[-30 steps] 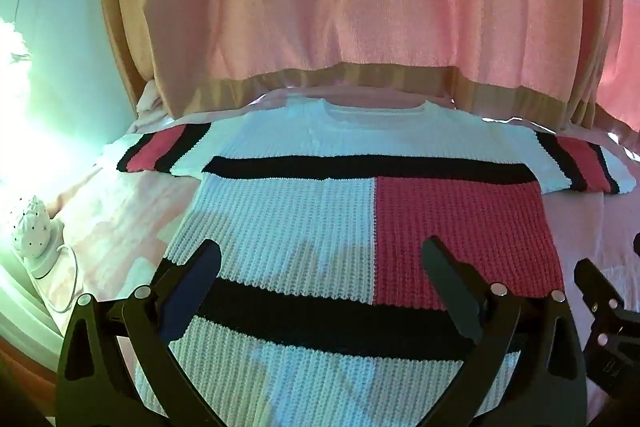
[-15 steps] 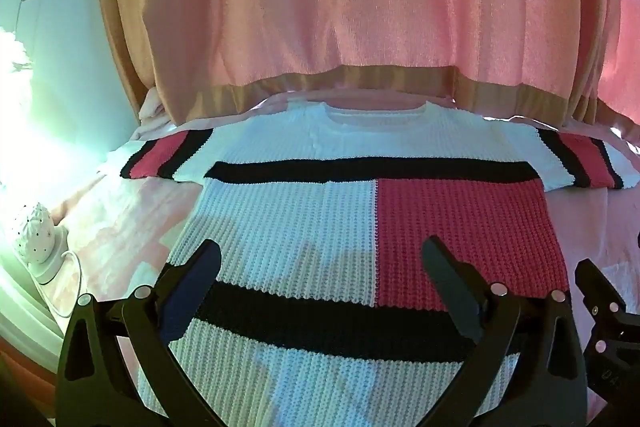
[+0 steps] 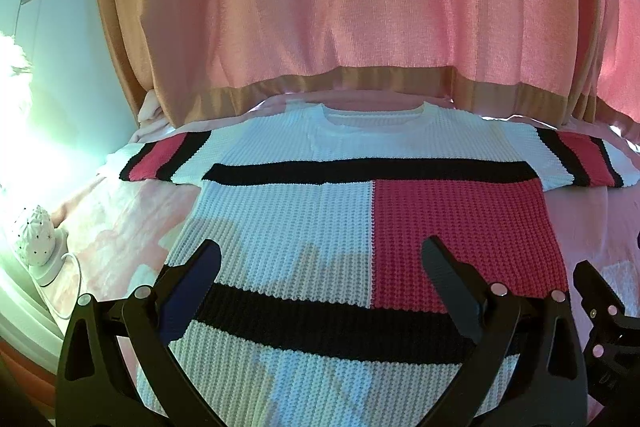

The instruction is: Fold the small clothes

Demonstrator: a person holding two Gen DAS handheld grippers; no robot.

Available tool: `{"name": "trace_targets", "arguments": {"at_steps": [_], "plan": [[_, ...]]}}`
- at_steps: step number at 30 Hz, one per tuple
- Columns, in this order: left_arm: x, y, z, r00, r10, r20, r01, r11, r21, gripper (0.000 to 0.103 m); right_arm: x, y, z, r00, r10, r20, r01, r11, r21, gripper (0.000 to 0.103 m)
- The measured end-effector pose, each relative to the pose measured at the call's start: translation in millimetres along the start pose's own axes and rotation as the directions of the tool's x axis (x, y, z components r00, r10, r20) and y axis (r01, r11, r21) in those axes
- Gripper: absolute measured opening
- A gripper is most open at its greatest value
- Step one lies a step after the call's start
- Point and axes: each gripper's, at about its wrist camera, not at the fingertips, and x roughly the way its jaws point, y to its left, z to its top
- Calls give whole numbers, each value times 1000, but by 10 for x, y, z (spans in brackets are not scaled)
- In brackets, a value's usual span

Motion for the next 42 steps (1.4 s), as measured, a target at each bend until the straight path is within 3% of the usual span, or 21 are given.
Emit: {"name": "trace_targets", "arguments": {"at_steps": [42], "plan": [[6, -34, -20, 1000, 9, 4, -9, 1000, 5, 98, 3, 22, -25, 1000, 6, 10, -6, 1000, 5, 98]]}}
